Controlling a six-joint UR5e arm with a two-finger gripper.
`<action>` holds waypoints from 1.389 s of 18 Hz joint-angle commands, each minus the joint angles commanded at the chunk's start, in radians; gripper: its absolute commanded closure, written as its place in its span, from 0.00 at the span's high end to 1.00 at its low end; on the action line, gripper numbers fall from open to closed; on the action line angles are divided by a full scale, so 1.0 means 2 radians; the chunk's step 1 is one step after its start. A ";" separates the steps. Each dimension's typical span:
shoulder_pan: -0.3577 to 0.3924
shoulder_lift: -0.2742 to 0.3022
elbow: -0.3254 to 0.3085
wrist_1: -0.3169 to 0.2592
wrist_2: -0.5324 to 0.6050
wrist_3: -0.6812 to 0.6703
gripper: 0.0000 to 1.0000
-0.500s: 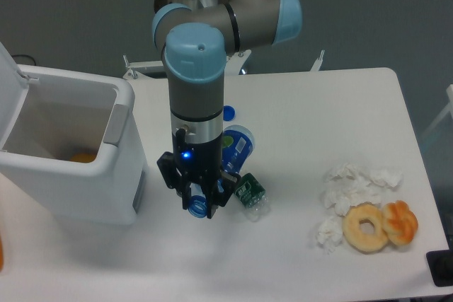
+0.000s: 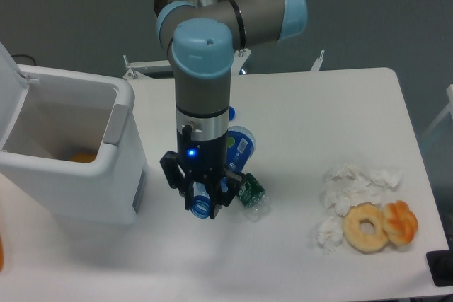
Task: Place the plastic bottle in the trash can
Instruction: 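Close the gripper on the blue-labelled plastic bottle and lift it, then carry the held bottle up and over toward the white trash bin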
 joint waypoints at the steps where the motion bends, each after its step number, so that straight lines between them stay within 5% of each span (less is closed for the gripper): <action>1: 0.001 -0.001 0.004 0.000 -0.003 -0.008 0.37; 6: 0.005 0.000 0.017 0.008 -0.025 -0.038 0.37; 12: 0.072 0.044 0.011 0.013 -0.161 -0.082 0.37; 25: 0.071 0.118 -0.018 0.015 -0.292 -0.156 0.37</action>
